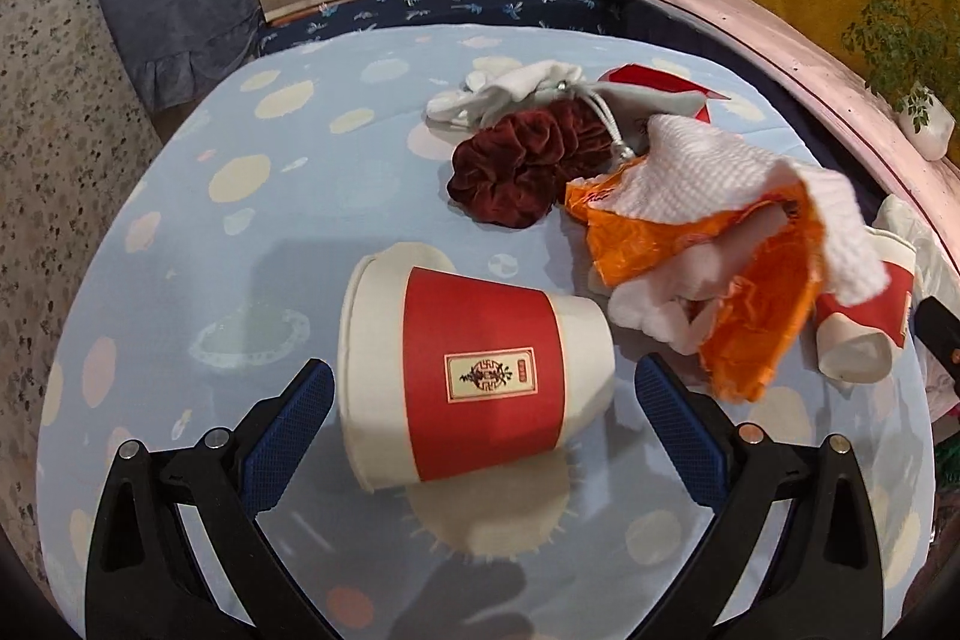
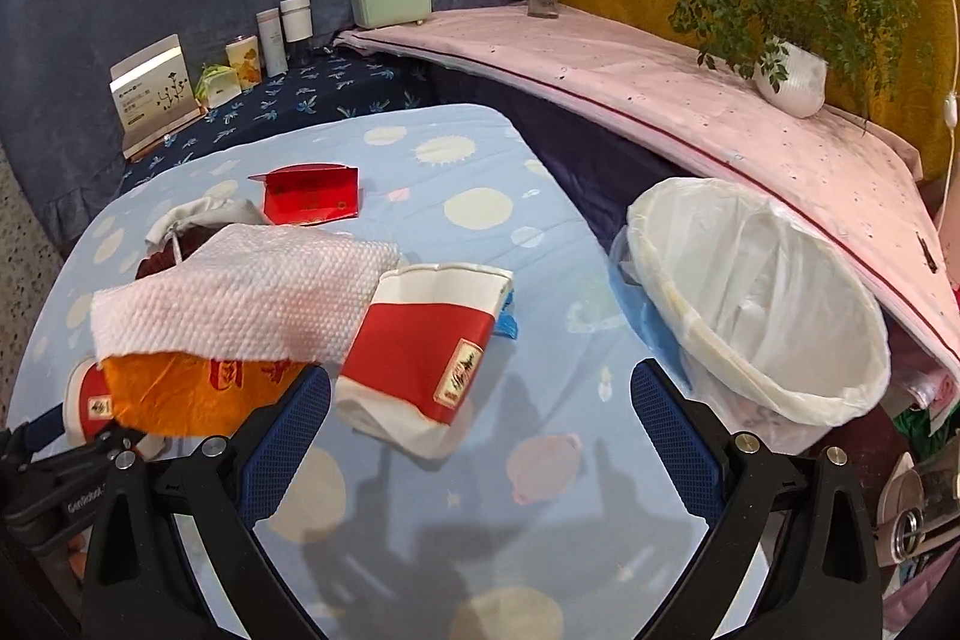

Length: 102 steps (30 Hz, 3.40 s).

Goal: Collect trash
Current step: 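Grasp a red-and-white paper cup with the right tool while the left tool grasps another cup, then carry both cups over the white trash bin and open both tools, then move the right tool back to the table and grasp the white paper towel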

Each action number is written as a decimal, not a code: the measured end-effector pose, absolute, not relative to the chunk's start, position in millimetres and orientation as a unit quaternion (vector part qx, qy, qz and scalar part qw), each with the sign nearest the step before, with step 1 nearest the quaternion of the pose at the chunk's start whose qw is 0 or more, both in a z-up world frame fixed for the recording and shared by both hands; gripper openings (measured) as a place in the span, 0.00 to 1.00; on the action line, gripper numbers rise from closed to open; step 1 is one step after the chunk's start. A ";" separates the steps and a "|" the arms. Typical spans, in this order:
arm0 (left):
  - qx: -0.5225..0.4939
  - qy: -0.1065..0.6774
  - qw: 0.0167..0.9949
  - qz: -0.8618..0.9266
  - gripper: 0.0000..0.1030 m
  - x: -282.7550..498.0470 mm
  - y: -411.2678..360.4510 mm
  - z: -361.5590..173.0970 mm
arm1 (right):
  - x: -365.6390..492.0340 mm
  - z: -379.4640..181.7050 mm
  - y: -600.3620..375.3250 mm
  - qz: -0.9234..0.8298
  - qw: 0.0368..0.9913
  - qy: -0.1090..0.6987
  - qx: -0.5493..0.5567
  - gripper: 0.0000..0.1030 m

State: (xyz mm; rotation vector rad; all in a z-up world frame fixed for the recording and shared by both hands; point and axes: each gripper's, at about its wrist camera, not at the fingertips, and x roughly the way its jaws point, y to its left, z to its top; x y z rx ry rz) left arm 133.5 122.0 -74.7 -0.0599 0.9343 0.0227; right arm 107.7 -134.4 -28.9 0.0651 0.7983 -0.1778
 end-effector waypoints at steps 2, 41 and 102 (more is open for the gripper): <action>-0.032 0.456 0.889 0.008 0.93 138.5 122.3 -79.6 | 118.1 -35.9 -133.2 -0.084 0.914 0.396 0.034 0.91; -0.022 0.370 0.926 -0.075 0.78 61.8 42.6 11.8 | 54.7 8.9 -176.9 -0.032 0.933 0.341 0.114 0.20; 0.045 0.356 0.913 -0.197 0.88 137.4 -159.1 11.1 | 73.4 3.4 -347.0 -0.177 0.921 0.313 0.148 0.58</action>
